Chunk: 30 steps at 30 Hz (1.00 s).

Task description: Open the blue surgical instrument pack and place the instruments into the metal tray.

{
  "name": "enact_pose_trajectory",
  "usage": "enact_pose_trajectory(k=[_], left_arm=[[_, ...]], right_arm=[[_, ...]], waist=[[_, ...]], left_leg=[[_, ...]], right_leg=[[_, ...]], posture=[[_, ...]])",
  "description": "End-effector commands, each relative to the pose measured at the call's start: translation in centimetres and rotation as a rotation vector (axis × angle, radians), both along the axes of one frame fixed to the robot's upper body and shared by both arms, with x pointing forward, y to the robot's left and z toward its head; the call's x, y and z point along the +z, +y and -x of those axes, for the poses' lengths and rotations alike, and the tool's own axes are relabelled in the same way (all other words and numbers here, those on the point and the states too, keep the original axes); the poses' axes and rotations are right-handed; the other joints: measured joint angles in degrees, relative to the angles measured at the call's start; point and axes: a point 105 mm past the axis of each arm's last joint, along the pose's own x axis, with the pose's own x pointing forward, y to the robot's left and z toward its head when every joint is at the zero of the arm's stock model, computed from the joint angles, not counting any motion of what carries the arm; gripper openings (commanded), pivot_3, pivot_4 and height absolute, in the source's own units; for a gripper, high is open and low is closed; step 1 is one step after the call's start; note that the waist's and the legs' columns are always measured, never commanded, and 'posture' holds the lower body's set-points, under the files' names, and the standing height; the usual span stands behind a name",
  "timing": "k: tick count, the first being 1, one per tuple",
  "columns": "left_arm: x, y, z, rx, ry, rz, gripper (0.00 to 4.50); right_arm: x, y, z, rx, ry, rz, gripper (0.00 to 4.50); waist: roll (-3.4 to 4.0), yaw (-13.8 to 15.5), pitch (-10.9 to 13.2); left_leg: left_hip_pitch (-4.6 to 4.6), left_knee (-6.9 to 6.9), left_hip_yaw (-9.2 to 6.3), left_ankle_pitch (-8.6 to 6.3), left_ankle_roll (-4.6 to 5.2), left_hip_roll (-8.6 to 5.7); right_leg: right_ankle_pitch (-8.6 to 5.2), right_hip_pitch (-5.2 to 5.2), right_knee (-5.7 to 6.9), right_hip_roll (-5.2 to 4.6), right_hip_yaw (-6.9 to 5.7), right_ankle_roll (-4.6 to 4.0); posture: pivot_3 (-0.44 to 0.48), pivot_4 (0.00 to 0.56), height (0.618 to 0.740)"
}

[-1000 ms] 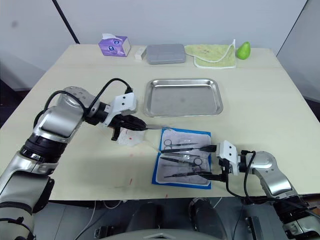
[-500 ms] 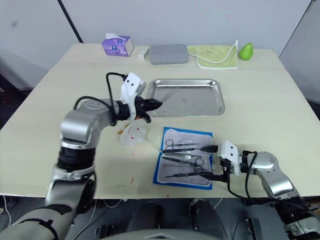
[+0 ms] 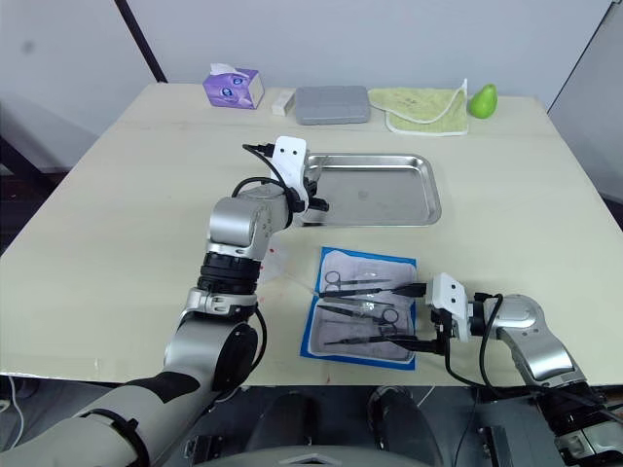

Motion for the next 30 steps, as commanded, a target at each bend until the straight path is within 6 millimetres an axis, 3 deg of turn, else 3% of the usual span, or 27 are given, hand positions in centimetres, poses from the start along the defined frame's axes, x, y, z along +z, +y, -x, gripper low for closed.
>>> enact_pose_trajectory(k=[1, 16, 17, 18, 20, 25, 30], left_arm=[[0.9, -0.5, -0.5, 0.014, -0.045, 0.017, 0.08], [-1.2, -0.4, -0.7, 0.056, 0.015, 0.052, 0.08], [-1.2, -0.4, -0.7, 0.057, 0.016, 0.056, 0.91], [-0.9, -0.6, -0.6, 0.047, 0.014, 0.077, 1.12], [-0.5, -0.8, -0.5, 0.036, 0.006, 0.106, 1.96], [1.9, -1.5, 0.8, -0.09, -0.04, 0.178, 1.96], [4.0, -3.1, 3.7, -0.4, -0.131, 0.205, 1.96]], right_arm=[[-4.2, -2.3, 1.6, -0.057, 0.168, 0.159, 4.5], [-4.2, -2.1, 1.8, -0.057, 0.173, 0.157, 4.5], [-4.2, -2.2, 1.8, -0.057, 0.173, 0.158, 4.5], [-4.2, -2.2, 1.8, -0.058, 0.174, 0.158, 4.5], [-4.2, -2.2, 1.9, -0.059, 0.174, 0.157, 4.5], [-4.1, -2.3, 1.8, -0.062, 0.172, 0.152, 4.5], [-4.1, -2.3, 1.7, -0.067, 0.171, 0.145, 4.5]], waist=[[0.0, 0.0, 0.0], [-0.02, 0.0, 0.0], [-0.02, 0.0, 0.0], [-0.02, 0.0, 0.0], [-0.02, 0.0, 0.0], [-0.01, 0.0, 0.0], [0.03, 0.0, 0.0]], left_leg=[[-0.01, 0.0, 0.01, 0.0, 0.0, 0.0], [-0.07, 0.0, 0.06, 0.0, -0.01, -0.03], [-0.07, 0.0, 0.06, 0.0, -0.01, -0.03], [-0.08, 0.0, 0.06, 0.0, -0.02, -0.03], [-0.08, 0.0, 0.06, 0.0, -0.02, -0.03], [-0.09, -0.01, 0.05, 0.0, -0.03, -0.03], [-0.07, -0.02, 0.03, 0.0, -0.04, -0.03]], right_leg=[[0.0, 0.0, 0.0, 0.0, 0.0, 0.0], [-0.01, 0.0, -0.03, -0.03, -0.09, 0.02], [-0.01, 0.0, -0.03, -0.03, -0.09, 0.02], [-0.01, -0.01, -0.04, -0.03, -0.11, 0.02], [-0.01, 0.0, -0.04, -0.03, -0.11, 0.02], [-0.01, -0.01, -0.04, -0.03, -0.11, 0.02], [-0.01, 0.0, -0.03, -0.06, -0.12, 0.02]], posture=[[0.0, 0.15, 0.738], [0.0, 0.15, 0.738], [0.0, 0.15, 0.738], [0.0, 0.15, 0.738], [0.0, 0.15, 0.738], [0.0, 0.15, 0.738], [0.0, 0.15, 0.738]])
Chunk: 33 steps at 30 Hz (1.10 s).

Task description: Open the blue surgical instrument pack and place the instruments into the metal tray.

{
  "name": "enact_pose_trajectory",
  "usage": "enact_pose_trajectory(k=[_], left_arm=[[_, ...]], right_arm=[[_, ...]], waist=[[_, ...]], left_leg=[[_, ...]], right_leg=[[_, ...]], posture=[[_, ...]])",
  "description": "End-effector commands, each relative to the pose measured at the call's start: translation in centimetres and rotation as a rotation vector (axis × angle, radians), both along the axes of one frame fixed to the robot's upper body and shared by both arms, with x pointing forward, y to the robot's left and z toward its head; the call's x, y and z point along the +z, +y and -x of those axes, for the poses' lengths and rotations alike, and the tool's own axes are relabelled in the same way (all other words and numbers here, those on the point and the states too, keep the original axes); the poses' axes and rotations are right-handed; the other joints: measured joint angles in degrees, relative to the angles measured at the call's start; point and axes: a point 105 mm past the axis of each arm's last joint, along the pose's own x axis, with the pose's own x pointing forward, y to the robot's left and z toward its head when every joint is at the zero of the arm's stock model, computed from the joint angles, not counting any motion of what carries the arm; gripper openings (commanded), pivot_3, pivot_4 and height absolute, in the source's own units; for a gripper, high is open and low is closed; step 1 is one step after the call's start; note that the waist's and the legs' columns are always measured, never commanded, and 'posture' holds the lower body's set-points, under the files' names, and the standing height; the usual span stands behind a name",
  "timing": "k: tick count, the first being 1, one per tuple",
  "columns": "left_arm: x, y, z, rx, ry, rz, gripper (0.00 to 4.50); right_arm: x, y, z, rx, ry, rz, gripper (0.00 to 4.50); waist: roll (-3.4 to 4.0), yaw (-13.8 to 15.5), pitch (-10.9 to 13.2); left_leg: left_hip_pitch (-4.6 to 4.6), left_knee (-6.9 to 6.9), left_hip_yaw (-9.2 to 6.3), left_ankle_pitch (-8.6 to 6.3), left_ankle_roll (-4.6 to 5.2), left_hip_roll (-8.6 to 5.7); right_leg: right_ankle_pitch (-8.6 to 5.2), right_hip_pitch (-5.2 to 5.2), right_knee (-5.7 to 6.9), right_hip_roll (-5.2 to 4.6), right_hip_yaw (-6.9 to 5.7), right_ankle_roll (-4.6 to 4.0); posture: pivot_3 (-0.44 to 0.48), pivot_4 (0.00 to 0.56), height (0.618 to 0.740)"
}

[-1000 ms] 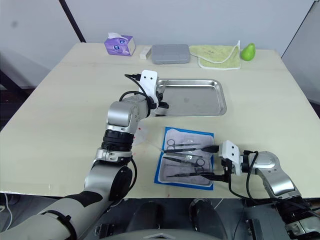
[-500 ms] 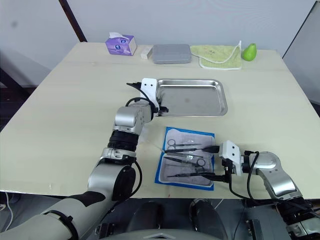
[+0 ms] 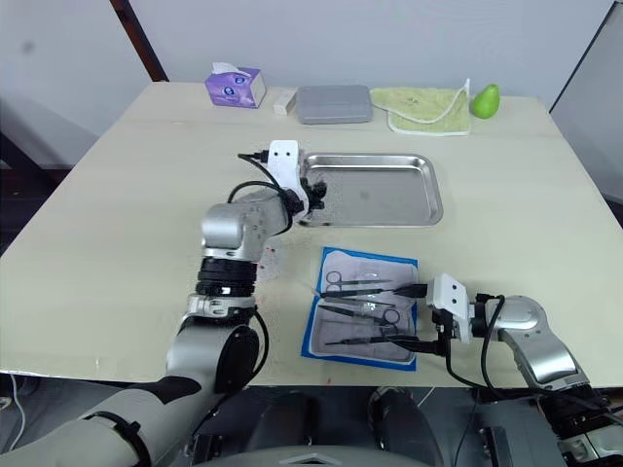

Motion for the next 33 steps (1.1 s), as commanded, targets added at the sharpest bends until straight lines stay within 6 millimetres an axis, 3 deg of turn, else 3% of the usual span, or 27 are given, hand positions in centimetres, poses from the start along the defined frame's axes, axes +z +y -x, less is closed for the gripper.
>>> enact_pose_trajectory(k=[1, 3, 5, 8, 17, 20, 24, 30, 33], left_arm=[[2.2, -2.1, 2.7, -0.268, -0.113, 0.031, 1.96], [3.6, -2.8, 5.6, -0.513, -0.21, 0.18, 1.96], [4.0, -1.6, 7.8, -0.639, -0.317, 0.107, 1.96], [3.3, 0.0, 10.5, -0.787, -0.302, 0.072, 1.96], [1.7, 5.5, 14.2, -1.004, -0.212, 0.024, 1.96], [1.6, 7.8, 15.1, -1.016, -0.193, 0.037, 2.79], [1.0, 10.6, 15.8, -0.997, -0.161, -0.032, 4.46], [0.6, 11.4, 16.2, -1.017, -0.137, -0.1, 4.46], [0.5, 10.5, 15.8, -1.036, -0.154, -0.148, 4.46]], right_arm=[[-4.1, -2.2, 1.5, -0.052, 0.164, 0.138, 4.5], [-4.1, -2.2, 1.5, -0.053, 0.164, 0.136, 4.5], [-4.1, -2.3, 1.5, -0.055, 0.164, 0.134, 4.5], [-4.0, -2.3, 1.5, -0.06, 0.165, 0.127, 4.5], [-4.0, -2.1, 1.7, -0.071, 0.168, 0.096, 4.5], [-3.9, -2.2, 1.8, -0.07, 0.167, 0.092, 4.5], [-3.7, -2.4, 1.9, -0.072, 0.164, 0.082, 4.5], [-3.4, -2.3, 1.8, -0.066, 0.154, 0.058, 4.5], [-3.4, -2.2, 1.7, -0.067, 0.151, 0.055, 4.5]], waist=[[0.01, 0.0, 0.0], [0.06, -0.1, 0.0], [0.07, -0.1, 0.0], [0.13, -0.1, 0.1], [0.12, 0.1, 0.1], [0.13, 0.2, 0.1], [0.15, 0.4, 0.1], [0.17, 0.8, 0.2], [0.23, 0.8, 0.2]], left_leg=[[0.02, -0.02, -0.01, 0.0, -0.01, 0.0], [0.04, -0.03, -0.02, 0.0, -0.01, 0.0], [0.06, -0.06, -0.02, 0.0, -0.02, 0.01], [0.08, -0.06, -0.01, 0.0, -0.02, 0.01], [0.08, -0.08, -0.02, -0.01, 0.01, 0.01], [0.08, -0.08, -0.04, -0.01, 0.02, 0.04], [0.07, -0.09, -0.04, -0.01, 0.02, 0.05], [0.05, -0.09, 0.0, -0.01, 0.02, 0.07], [0.05, -0.09, 0.01, -0.01, 0.02, 0.07]], right_leg=[[0.0, 0.0, 0.0, -0.01, 0.01, 0.0], [0.0, 0.0, 0.0, -0.04, 0.02, 0.0], [-0.01, -0.01, 0.01, -0.08, 0.04, 0.01], [-0.02, -0.02, 0.02, -0.08, 0.06, -0.01], [-0.18, 0.08, -0.19, -0.15, -0.01, -0.15], [-0.2, 0.06, -0.2, -0.16, 0.0, -0.16], [-0.22, -0.02, -0.25, -0.19, -0.01, -0.15], [-0.3, -0.03, -0.31, -0.26, 0.01, -0.03], [-0.3, -0.05, -0.3, -0.25, 0.01, -0.04]], posture=[[0.0, 0.15, 0.738], [0.0, 0.15, 0.738], [0.0, 0.15, 0.738], [0.0, 0.15, 0.738], [0.0, 0.15, 0.738], [0.0, 0.15, 0.738], [0.0, 0.15, 0.738], [0.0, 0.15, 0.738], [0.0, 0.15, 0.738]])
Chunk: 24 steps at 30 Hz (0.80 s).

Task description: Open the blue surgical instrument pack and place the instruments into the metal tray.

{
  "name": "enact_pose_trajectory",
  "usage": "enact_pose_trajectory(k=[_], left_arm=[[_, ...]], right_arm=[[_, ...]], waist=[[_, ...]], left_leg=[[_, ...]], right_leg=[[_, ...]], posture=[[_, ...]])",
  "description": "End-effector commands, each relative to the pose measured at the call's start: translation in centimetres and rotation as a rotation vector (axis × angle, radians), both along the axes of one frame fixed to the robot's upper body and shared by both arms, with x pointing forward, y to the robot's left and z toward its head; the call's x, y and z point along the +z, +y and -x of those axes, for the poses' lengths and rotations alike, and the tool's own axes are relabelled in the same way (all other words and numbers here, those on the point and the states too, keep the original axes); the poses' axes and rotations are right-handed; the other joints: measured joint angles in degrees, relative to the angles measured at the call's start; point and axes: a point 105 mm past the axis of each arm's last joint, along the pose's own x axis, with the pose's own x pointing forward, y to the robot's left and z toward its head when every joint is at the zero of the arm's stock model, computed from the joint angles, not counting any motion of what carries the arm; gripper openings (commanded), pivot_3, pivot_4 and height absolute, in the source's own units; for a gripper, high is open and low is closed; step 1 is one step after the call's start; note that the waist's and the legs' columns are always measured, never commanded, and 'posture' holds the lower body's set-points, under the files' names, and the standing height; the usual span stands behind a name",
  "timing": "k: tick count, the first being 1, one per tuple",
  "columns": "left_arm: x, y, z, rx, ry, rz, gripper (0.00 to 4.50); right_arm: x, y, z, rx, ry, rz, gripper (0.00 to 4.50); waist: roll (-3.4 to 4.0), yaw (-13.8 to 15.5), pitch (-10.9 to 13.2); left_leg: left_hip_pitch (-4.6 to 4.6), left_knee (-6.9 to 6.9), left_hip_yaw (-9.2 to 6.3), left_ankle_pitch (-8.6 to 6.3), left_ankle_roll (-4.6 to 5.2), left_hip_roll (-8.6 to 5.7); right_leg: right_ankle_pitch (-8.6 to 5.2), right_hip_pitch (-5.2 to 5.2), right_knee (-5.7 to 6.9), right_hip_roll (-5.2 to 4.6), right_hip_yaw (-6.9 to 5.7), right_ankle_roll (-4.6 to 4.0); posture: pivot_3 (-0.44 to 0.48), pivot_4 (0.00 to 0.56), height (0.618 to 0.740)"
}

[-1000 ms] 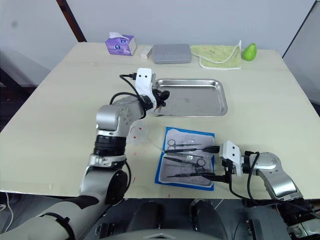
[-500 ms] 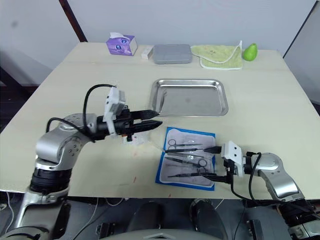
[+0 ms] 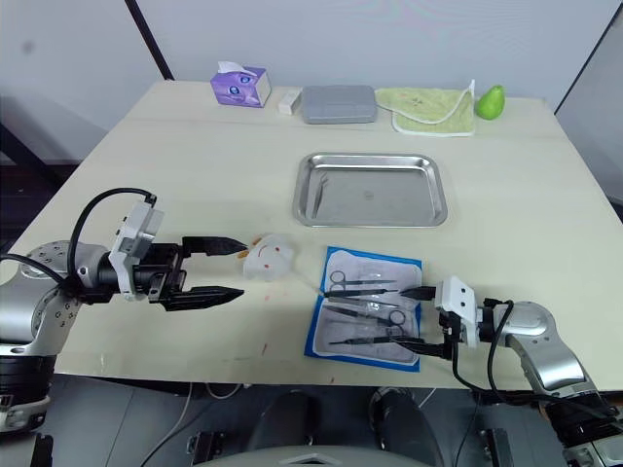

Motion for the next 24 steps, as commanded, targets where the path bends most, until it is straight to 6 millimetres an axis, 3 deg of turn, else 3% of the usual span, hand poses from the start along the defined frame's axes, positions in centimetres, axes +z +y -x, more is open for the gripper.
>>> enact_pose_trajectory(k=[1, 8, 14, 24], left_arm=[[0.5, -1.4, -0.4, -0.045, -0.082, -0.056, 4.46], [-0.1, -4.9, -2.2, -0.081, -0.088, -0.126, 4.46], [-0.8, -8.7, -3.5, -0.136, -0.119, -0.143, 1.95], [-4.1, -12.9, -5.2, -0.162, -0.155, -0.227, 1.95]], right_arm=[[-3.3, -1.3, 1.2, -0.039, 0.14, 0.073, 4.5], [-3.2, -1.2, 1.1, -0.05, 0.131, 0.073, 4.5], [-3.3, -1.1, 1.1, -0.063, 0.126, 0.076, 4.5], [-3.4, -1.0, 1.1, -0.079, 0.125, 0.072, 4.5]], waist=[[0.01, 0.2, 0.0], [-0.08, 0.6, 0.0], [-0.08, 0.6, 0.0], [-0.11, 0.4, 0.0]], left_leg=[[0.0, 0.0, 0.0, 0.0, 0.0, 0.0], [0.0, 0.02, 0.23, 0.0, 0.0, -0.01], [-0.01, 0.01, 0.42, 0.0, 0.01, -0.01], [-0.02, 0.03, 0.42, 0.0, 0.01, 0.0]], right_leg=[[0.01, 0.0, 0.0, 0.01, 0.0, -0.01], [0.09, 0.0, 0.01, 0.1, 0.05, -0.12], [0.09, 0.01, 0.03, 0.12, 0.12, -0.11], [0.15, 0.0, 0.05, 0.21, 0.18, -0.03]], posture=[[0.0, 0.15, 0.738], [0.0, 0.15, 0.738], [0.0, 0.15, 0.738], [0.0, 0.15, 0.738]])
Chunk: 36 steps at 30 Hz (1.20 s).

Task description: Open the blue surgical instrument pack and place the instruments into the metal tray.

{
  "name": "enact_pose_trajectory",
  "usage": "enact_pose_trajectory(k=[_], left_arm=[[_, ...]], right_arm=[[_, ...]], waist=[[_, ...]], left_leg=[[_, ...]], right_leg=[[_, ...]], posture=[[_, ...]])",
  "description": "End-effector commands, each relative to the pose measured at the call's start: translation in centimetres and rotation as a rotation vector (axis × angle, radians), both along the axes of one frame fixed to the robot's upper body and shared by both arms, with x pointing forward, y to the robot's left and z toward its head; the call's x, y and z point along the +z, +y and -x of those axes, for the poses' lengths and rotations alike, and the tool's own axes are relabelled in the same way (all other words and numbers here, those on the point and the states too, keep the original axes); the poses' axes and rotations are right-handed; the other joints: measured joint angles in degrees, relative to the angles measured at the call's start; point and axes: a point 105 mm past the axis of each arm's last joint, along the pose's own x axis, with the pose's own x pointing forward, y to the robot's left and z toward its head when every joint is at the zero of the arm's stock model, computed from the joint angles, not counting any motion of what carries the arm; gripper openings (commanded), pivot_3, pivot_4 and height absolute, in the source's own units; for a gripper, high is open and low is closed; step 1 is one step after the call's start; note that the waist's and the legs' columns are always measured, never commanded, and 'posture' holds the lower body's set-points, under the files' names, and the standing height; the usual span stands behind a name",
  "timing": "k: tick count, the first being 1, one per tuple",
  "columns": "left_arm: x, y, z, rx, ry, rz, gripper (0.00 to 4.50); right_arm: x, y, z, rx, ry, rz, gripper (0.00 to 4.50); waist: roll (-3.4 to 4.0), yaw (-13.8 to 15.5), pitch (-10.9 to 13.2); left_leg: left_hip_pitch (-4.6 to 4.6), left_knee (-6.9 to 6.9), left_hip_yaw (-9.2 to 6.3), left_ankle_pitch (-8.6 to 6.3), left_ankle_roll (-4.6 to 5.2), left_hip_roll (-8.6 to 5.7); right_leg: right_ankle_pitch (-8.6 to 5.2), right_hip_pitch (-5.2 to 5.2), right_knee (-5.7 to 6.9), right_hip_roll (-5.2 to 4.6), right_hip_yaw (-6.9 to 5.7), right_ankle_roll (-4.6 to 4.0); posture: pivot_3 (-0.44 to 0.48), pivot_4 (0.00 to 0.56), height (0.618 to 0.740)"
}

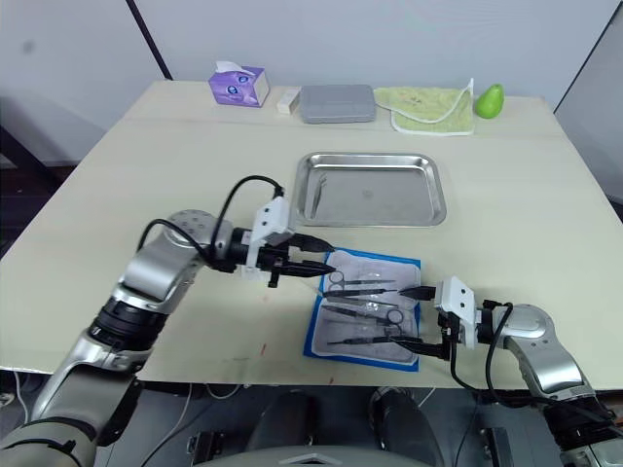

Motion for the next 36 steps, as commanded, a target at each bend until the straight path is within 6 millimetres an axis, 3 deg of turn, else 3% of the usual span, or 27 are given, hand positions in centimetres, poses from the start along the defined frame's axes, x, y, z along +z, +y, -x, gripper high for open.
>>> enact_pose_trajectory(k=[1, 19, 36], left_arm=[[-0.5, -0.9, -0.7, -0.007, -0.054, -0.042, 1.95], [-3.2, -2.4, -1.3, -0.072, -0.06, -0.17, 1.95], [-6.6, -2.1, -1.4, -0.031, 0.006, -0.214, 1.95]], right_arm=[[-3.3, -1.2, 1.2, -0.048, 0.133, 0.09, 4.5], [-3.4, -1.1, 1.2, -0.053, 0.131, 0.094, 4.5], [-3.4, -0.8, 1.6, -0.061, 0.138, 0.091, 4.5]], waist=[[0.0, 0.1, 0.0], [0.0, 0.1, 0.0], [0.0, 0.2, -0.2]], left_leg=[[0.0, 0.0, 0.01, 0.0, 0.0, 0.0], [-0.01, 0.01, 0.0, 0.0, 0.0, 0.0], [0.04, 0.01, -0.01, 0.0, 0.0, 0.0]], right_leg=[[0.0, 0.0, 0.0, 0.0, 0.0, -0.01], [-0.01, 0.0, 0.01, 0.0, 0.01, -0.02], [-0.01, 0.05, 0.02, 0.01, 0.01, -0.02]], posture=[[0.0, 0.15, 0.738], [0.0, 0.15, 0.738], [0.0, 0.15, 0.738]])
